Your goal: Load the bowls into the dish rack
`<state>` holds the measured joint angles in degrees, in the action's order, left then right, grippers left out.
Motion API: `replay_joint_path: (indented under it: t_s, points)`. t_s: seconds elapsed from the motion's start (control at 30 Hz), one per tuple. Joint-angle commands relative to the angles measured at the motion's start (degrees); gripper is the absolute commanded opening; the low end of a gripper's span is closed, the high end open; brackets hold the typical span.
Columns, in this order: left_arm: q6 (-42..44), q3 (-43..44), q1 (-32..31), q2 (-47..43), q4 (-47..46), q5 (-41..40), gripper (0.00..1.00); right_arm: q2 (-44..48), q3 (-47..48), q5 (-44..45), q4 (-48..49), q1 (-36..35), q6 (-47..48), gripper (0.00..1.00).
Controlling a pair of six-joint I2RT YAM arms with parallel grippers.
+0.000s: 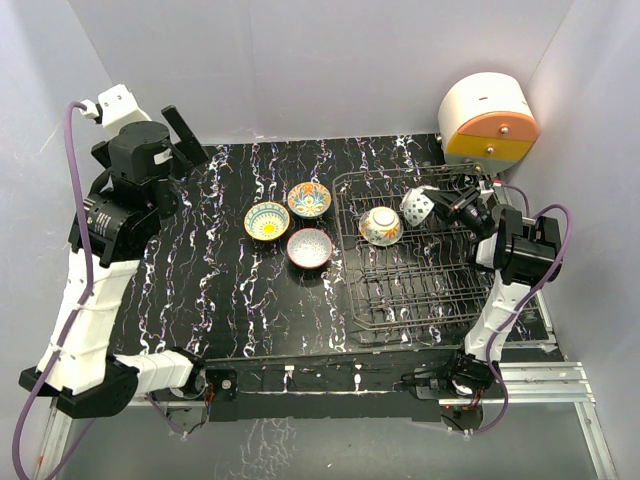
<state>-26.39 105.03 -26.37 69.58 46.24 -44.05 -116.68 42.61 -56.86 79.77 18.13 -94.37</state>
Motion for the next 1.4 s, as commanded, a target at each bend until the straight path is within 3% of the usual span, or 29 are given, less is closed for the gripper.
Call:
replay_joint_path:
  t_s: [0.0, 0.73, 1.0, 1.37]
  points:
    - [0.73, 2.44, -0.16, 0.11, -1.03, 0.19, 0.91, -1.02, 5.08, 3.27, 13.46, 0.15, -8.41, 0.09]
    - [-0.30, 1.50, -0.17, 1.39, -2.29, 0.63, 0.91, -7.83, 11.55, 10.64, 5.21, -3.12, -4.91, 0.10]
    - [-0.46, 1.51, -0.13, 1.13, -2.25, -0.17, 0.91, -8.15, 7.96, 11.49, -0.43, -3.47, -2.86, 0.11]
    - [-0.70, 1.13, -0.17, 1.42, -2.46, 0.83, 0.91, -9.01, 3.48, 12.22, -0.41, -3.36, -2.29, 0.14]
